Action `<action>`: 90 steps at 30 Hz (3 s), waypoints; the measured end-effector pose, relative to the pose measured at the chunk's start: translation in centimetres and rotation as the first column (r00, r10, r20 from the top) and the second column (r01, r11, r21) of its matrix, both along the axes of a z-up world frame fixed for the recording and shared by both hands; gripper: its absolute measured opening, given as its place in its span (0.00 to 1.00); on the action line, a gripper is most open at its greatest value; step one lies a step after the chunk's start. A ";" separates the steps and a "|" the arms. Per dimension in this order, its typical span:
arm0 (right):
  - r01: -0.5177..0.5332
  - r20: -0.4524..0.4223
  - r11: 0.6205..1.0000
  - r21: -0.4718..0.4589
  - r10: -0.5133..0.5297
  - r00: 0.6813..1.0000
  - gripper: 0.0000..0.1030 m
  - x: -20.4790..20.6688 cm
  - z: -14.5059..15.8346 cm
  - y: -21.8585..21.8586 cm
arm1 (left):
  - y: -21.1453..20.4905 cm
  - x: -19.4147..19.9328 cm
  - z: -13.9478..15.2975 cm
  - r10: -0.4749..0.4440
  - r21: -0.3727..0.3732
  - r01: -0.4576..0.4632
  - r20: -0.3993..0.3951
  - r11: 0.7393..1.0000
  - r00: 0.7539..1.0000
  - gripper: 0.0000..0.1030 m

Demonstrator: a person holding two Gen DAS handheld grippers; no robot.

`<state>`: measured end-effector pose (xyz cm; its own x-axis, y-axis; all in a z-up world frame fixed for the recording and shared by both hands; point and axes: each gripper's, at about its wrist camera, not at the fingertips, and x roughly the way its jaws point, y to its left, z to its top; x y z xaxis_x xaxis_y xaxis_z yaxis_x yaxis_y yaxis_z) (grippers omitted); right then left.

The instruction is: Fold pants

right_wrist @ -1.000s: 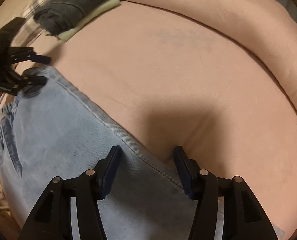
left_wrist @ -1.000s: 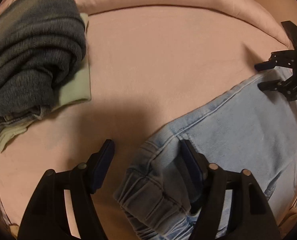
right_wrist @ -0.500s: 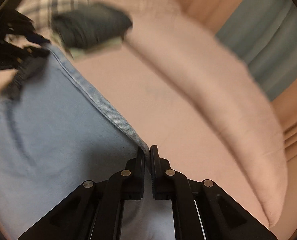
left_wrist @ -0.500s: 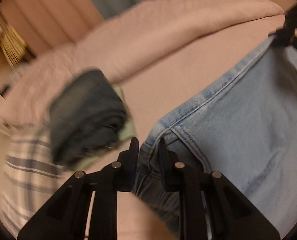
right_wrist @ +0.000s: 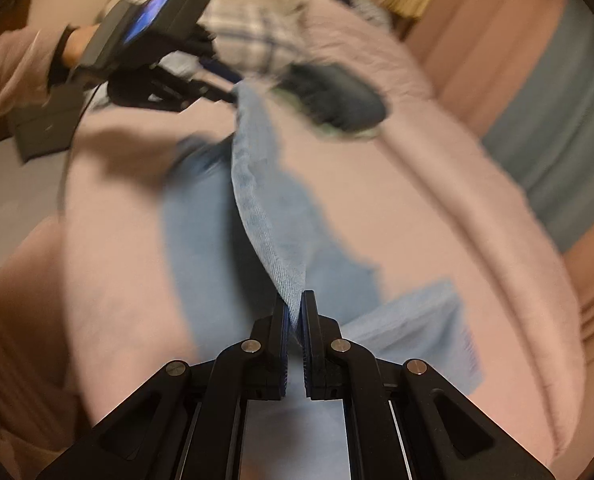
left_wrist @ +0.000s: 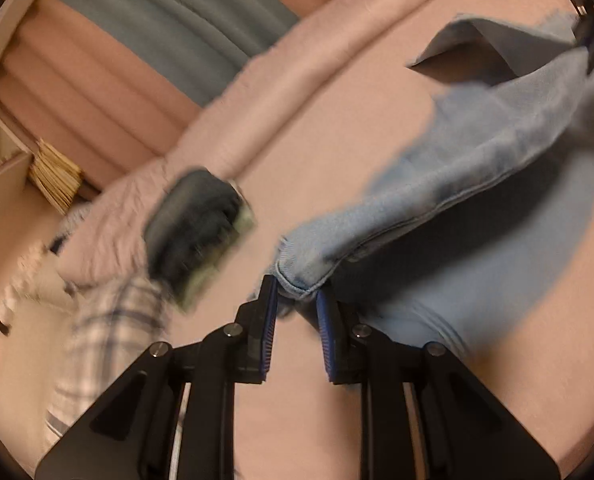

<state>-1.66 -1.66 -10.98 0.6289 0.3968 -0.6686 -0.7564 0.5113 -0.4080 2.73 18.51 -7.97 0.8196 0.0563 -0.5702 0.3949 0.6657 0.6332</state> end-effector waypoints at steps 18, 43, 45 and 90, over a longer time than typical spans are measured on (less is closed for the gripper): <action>0.016 -0.128 0.999 -0.049 -0.022 0.991 0.05 1.1 -5.8 2.1 | 2.9 -0.5 -3.8 0.122 -0.280 -0.168 -0.174 0.945 0.977 0.13; 0.062 -0.119 0.994 0.086 -0.052 0.992 0.05 -0.7 -4.6 0.6 | 6.0 0.3 -3.0 0.251 -0.812 -0.551 -0.501 0.194 0.828 0.17; 0.066 -0.127 0.996 0.066 -0.057 0.990 0.05 -0.8 -5.1 0.5 | 5.6 0.1 -3.6 0.270 -0.787 -0.570 -0.510 0.237 0.817 0.17; 0.822 -0.602 0.517 0.240 -0.585 0.544 0.07 22.1 0.5 -10.3 | -15.9 -0.2 -5.5 -0.234 -0.710 -0.171 -0.434 0.683 0.870 0.16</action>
